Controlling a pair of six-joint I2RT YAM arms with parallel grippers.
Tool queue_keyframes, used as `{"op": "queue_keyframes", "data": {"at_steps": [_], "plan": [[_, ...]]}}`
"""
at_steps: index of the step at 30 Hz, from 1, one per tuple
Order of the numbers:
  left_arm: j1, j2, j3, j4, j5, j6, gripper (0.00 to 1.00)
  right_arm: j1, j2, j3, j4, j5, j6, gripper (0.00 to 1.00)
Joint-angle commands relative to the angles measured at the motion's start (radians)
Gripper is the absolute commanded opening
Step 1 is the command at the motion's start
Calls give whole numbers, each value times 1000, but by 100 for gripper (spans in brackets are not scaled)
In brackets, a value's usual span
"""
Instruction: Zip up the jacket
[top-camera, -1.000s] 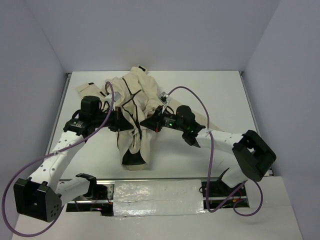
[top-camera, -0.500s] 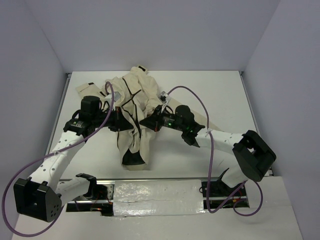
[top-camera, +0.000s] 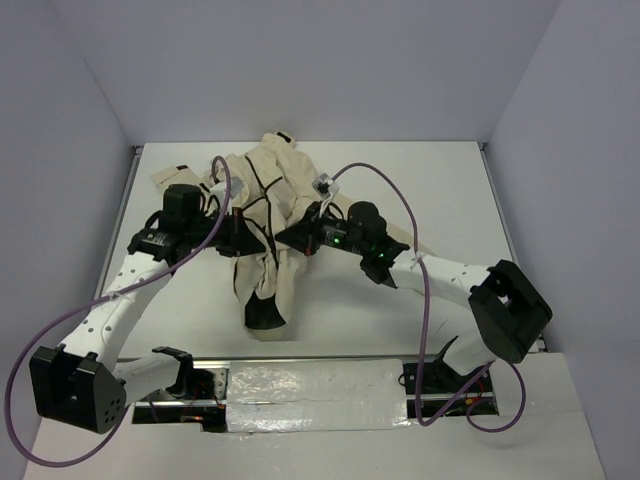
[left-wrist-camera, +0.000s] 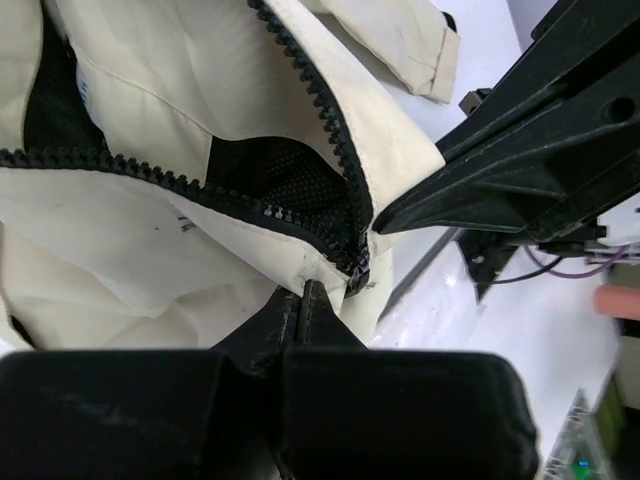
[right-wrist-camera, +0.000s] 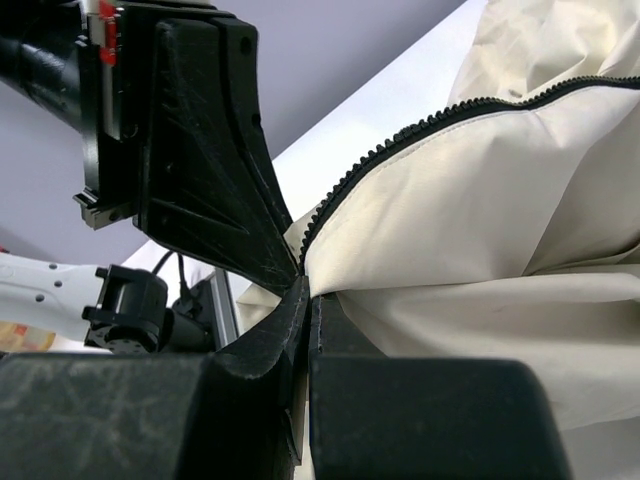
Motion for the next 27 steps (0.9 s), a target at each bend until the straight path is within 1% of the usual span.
{"op": "queue_keyframes", "data": {"at_steps": [1, 4, 11, 15, 17, 19, 22, 23, 24, 27], "plan": [[-12, 16, 70, -61, -23, 104, 0, 4, -8, 111, 28, 34, -19, 0], [-23, 31, 92, -106, -39, 164, 0, 6, 24, 147, 9, 19, -14, 0], [-38, 65, 96, -162, 9, 290, 0, -3, 107, 180, -11, -2, 40, 0], [-38, 69, 115, -190, 27, 327, 0, -16, 141, 189, 33, -27, 101, 0], [-38, 68, 123, -198, 41, 339, 0, -16, 153, 212, 26, -32, 83, 0], [-37, 63, 121, -189, 59, 332, 0, -13, 164, 218, 12, -51, 73, 0], [3, 59, 98, -150, 59, 232, 0, -11, 169, 179, 33, -79, 81, 0], [21, 60, 90, -143, 73, 211, 4, -11, 169, 178, 40, -85, 81, 0], [61, 60, 80, -129, 93, 189, 10, -11, 170, 165, 46, -91, 87, 0], [120, 56, 43, -109, 165, 118, 18, -10, 164, 140, 63, -101, 89, 0]]}}
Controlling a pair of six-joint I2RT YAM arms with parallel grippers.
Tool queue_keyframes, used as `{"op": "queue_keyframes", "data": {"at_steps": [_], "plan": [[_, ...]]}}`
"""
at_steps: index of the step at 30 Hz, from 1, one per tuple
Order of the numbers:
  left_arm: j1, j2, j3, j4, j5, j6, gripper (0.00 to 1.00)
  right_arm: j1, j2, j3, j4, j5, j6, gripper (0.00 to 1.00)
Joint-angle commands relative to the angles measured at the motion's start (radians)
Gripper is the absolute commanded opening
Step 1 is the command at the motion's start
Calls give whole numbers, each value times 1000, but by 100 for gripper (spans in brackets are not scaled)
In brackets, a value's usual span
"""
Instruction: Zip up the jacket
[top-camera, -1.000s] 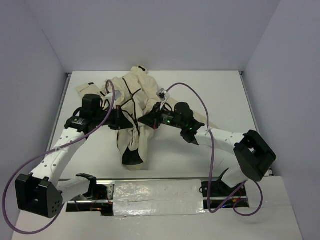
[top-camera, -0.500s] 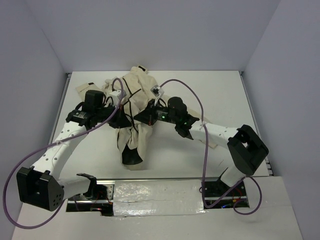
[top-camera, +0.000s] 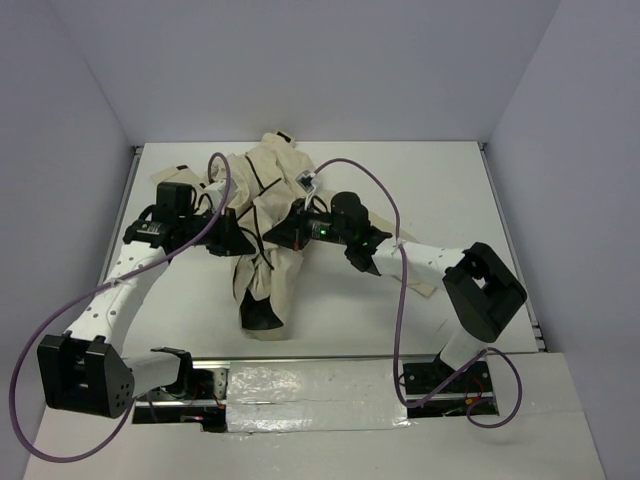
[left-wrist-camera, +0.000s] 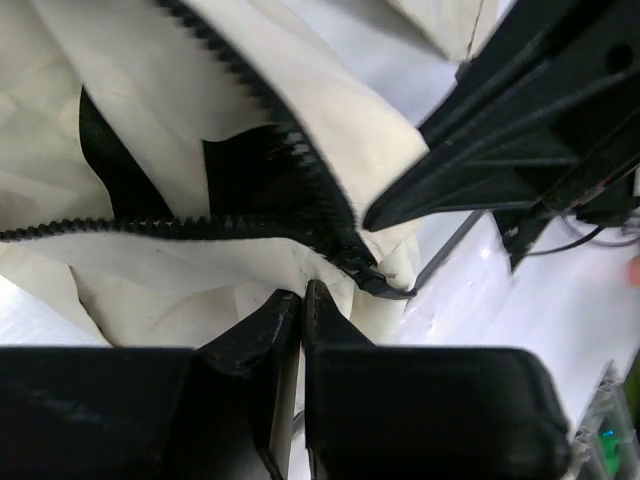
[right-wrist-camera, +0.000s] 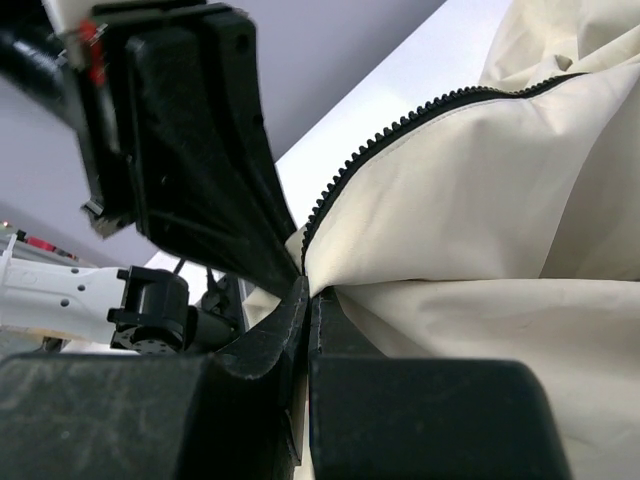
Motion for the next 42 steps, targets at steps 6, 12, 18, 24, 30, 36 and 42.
{"op": "queue_keyframes", "data": {"at_steps": [6, 12, 18, 24, 30, 36, 42], "plan": [[58, -51, -62, 111, 156, -146, 22, -2, 6, -17, 127, -17, 17, 0], [58, -53, -67, 140, 177, -162, 35, 2, 18, -7, 129, -16, 22, 0], [58, -56, -79, 147, 168, -165, 0, 2, 23, -5, 133, -17, 30, 0], [49, -53, -81, 87, 154, -78, 0, 4, 44, 50, 84, 13, 27, 0], [22, -25, -68, 48, 245, -27, 0, 2, 81, 110, 48, 50, 50, 0], [28, -20, -61, 33, 194, -27, 0, -5, 104, 154, -40, 8, -25, 3], [38, -19, -99, 33, 91, -106, 0, -59, 73, 174, -227, -32, -91, 46]]}}
